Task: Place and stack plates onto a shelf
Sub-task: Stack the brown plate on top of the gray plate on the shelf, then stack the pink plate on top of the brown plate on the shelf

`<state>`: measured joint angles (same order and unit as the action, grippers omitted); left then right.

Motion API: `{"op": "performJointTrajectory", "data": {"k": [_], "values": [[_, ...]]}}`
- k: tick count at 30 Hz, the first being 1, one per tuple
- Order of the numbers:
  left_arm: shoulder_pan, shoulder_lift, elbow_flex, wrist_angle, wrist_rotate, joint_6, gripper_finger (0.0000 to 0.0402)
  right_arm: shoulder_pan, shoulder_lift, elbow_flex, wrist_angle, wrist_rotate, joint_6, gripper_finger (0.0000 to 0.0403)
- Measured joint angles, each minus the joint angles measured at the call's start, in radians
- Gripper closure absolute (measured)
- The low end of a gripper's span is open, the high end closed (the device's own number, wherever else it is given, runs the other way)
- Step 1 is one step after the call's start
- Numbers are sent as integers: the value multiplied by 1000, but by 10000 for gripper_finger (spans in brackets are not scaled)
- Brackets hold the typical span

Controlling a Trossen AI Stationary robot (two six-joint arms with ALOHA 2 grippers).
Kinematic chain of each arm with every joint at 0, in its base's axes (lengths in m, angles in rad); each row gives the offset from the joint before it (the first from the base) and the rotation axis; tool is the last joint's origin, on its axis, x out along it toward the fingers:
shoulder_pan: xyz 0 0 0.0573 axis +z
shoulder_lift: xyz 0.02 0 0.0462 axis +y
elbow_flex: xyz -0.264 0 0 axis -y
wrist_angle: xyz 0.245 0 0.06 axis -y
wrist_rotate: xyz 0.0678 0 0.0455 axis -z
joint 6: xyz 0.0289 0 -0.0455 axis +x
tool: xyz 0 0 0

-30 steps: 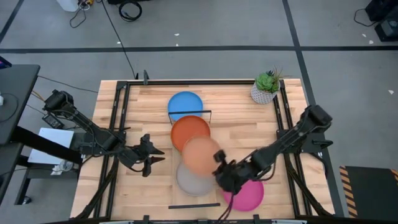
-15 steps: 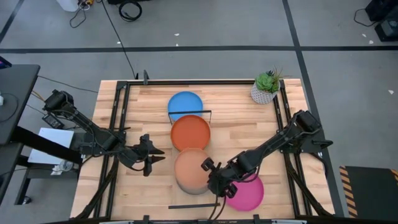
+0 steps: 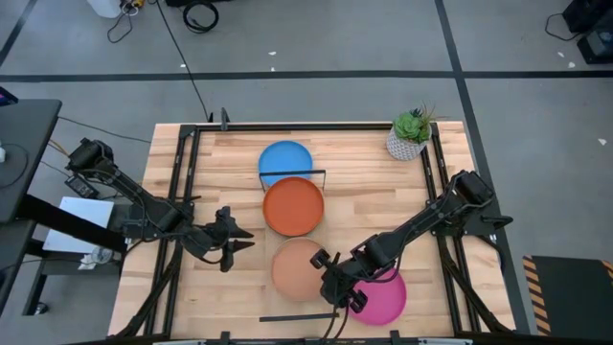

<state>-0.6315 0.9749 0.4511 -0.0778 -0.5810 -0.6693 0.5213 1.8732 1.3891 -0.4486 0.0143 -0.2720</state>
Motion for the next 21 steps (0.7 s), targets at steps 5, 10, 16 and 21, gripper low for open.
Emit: {"op": "performJointTrajectory", "data": {"k": [5,10,16,21], "values": [[0,0,0,0,1,0,285,1,-2,0,-9,-5,36,318],[0,0,0,-6,2,0,285,11,-52,0,-56,31,48,292],[11,0,1,-74,0,-21,285,9,-87,-6,-156,270,183,293],[20,0,1,-78,-1,-25,285,-8,-75,-101,-69,247,200,296]]}}
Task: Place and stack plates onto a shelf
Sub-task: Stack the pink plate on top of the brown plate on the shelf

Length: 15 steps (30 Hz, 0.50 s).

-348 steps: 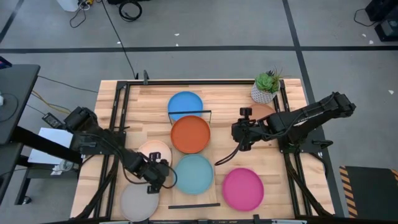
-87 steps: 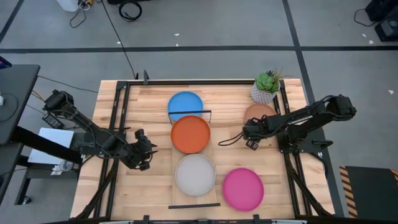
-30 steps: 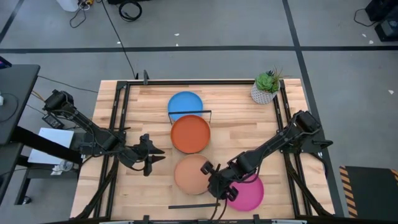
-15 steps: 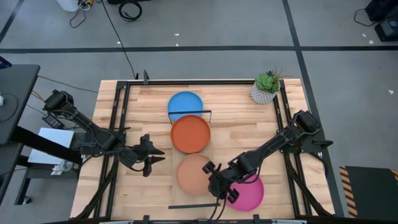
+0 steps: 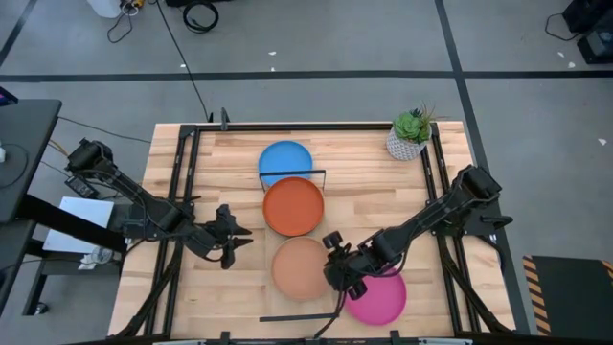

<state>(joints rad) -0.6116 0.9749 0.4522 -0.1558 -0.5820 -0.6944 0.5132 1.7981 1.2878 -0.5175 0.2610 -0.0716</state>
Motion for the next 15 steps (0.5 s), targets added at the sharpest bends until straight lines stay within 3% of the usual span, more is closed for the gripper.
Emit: {"op": "performJointTrajectory", "data": {"k": [2,8,15], "values": [[4,0,0,1,2,1,285,-1,0,-27,27,-6,1,296],[25,0,0,-18,3,10,285,20,-37,12,20,106,-10,296],[169,0,-1,-278,-22,21,285,34,-67,17,-180,174,145,296]]}}
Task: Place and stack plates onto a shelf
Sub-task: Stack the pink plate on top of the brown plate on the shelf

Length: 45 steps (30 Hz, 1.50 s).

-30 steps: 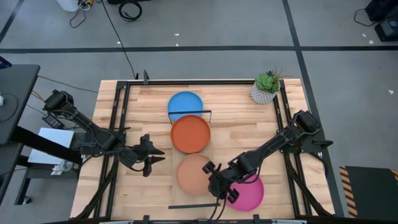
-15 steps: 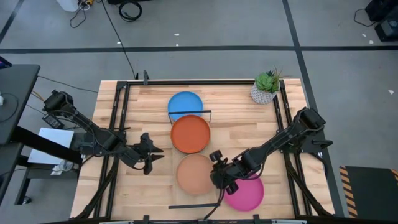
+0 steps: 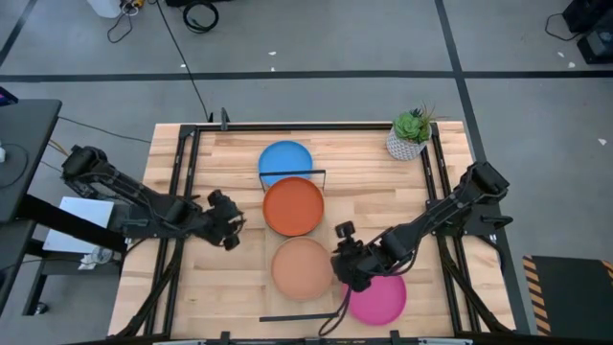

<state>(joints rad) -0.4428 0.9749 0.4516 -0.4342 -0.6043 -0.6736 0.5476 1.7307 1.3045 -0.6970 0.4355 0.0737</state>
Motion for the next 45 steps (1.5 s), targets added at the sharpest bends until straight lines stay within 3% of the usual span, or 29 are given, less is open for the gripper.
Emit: {"op": "performJointTrajectory", "data": {"k": [9,18,22,26,32,39,45], "values": [[86,0,0,-3,66,102,285,-8,-3,-72,-173,-155,291,289],[87,0,0,11,67,246,285,-45,-3,-243,-7,-290,335,255],[87,0,0,31,67,274,285,-76,-3,-296,47,-399,346,253],[87,0,-1,30,80,274,285,-92,-3,-328,64,-455,362,279],[86,0,-1,31,87,267,285,-94,-7,-333,76,-531,330,383],[86,0,-1,158,129,296,285,-126,-121,-308,-84,-469,346,389],[85,0,11,277,155,512,285,-277,-293,-288,-203,-454,482,389]]}}
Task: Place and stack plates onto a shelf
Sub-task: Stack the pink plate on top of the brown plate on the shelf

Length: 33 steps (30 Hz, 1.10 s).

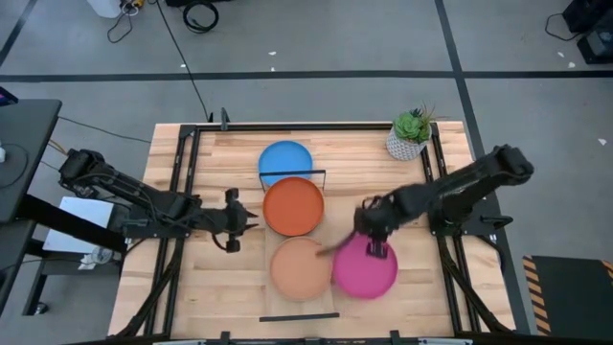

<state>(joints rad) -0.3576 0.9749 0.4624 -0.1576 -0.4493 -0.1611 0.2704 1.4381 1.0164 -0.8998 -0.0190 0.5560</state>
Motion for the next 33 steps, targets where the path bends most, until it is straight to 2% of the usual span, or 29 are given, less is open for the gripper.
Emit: {"op": "performJointTrajectory", "data": {"k": [6,11,17,25,29,33], "values": [[0,0,14,84,-121,440,285,-203,-116,0,14,-81,86,389],[0,0,14,142,-154,649,285,-333,-133,0,79,-146,140,389],[1,0,14,147,-216,705,285,-393,-45,49,98,-164,239,388],[0,0,14,143,-229,737,285,-393,128,252,102,33,395,388],[2,0,14,143,-242,725,285,-393,196,306,106,61,482,387],[2,0,14,131,-282,728,285,-393,244,320,159,53,668,382]]}}
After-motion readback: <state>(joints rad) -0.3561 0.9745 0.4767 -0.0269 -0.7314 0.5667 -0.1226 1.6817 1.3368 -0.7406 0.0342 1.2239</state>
